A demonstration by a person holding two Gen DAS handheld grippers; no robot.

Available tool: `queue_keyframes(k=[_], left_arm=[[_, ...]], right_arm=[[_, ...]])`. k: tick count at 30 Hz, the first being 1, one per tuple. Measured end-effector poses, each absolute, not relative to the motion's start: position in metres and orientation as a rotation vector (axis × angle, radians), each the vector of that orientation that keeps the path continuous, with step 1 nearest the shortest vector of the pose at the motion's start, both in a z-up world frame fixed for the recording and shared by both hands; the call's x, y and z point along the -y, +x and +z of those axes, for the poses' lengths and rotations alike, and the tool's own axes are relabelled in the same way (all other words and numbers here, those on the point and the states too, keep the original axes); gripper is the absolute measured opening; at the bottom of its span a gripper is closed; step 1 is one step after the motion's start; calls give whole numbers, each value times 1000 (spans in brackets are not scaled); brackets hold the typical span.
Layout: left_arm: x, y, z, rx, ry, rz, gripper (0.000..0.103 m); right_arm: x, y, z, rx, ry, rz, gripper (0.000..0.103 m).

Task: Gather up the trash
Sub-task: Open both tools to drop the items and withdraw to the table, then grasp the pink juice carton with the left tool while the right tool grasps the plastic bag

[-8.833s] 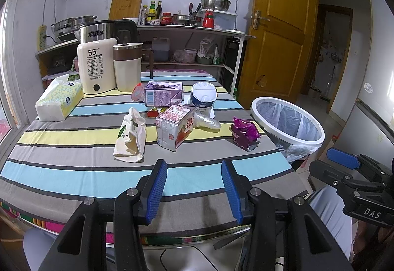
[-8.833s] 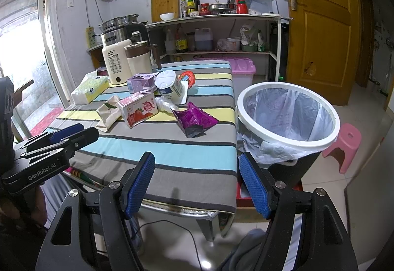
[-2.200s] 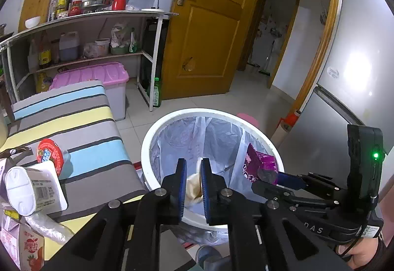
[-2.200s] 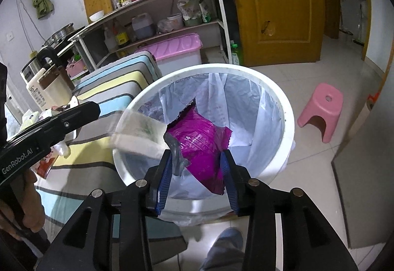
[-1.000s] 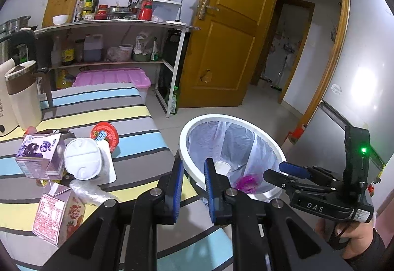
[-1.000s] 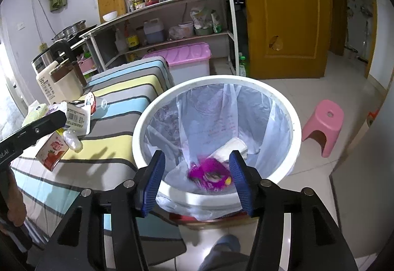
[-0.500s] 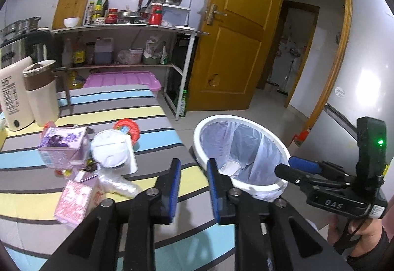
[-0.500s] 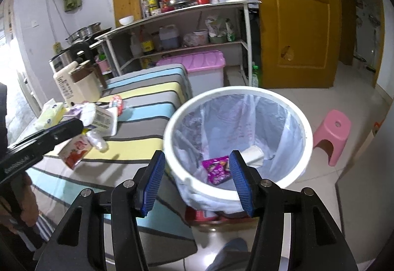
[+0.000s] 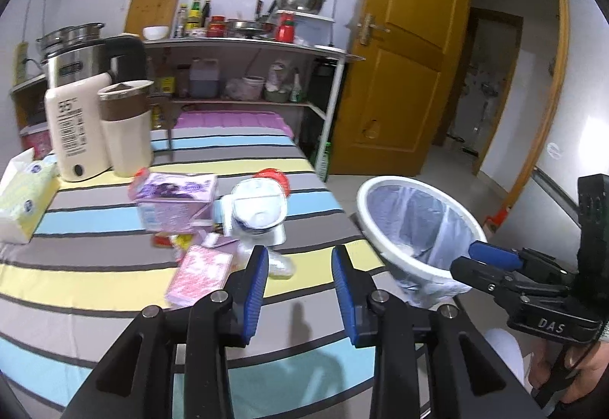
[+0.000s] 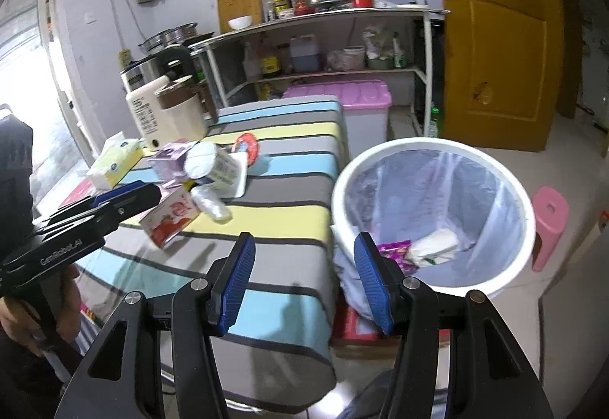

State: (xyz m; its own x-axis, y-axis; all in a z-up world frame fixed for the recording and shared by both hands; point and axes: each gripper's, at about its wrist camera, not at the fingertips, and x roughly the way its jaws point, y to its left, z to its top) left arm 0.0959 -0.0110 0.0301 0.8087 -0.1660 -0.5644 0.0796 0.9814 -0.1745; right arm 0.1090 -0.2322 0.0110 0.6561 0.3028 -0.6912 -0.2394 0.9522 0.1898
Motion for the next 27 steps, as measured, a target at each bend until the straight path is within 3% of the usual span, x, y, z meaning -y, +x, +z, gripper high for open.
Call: queue_keyframes(k=[6, 10, 16, 19, 27], left_arm=[[-9, 86, 24, -618, -140, -66, 34], [-21, 84, 17, -629, -134, -27, 48], [-34, 90, 4, -662, -137, 8, 50], [-37, 98, -2, -675, -137, -2, 57], [-36, 115, -16, -715, -111, -22, 58]], right_arm=[[217, 108, 7, -802, 78, 353, 55], [209, 109, 2, -818, 73, 374, 55], [198, 112, -4, -838, 63, 407, 55], [194, 115, -6, -847, 56, 420, 55], [182, 127, -13, -864, 35, 452, 55]])
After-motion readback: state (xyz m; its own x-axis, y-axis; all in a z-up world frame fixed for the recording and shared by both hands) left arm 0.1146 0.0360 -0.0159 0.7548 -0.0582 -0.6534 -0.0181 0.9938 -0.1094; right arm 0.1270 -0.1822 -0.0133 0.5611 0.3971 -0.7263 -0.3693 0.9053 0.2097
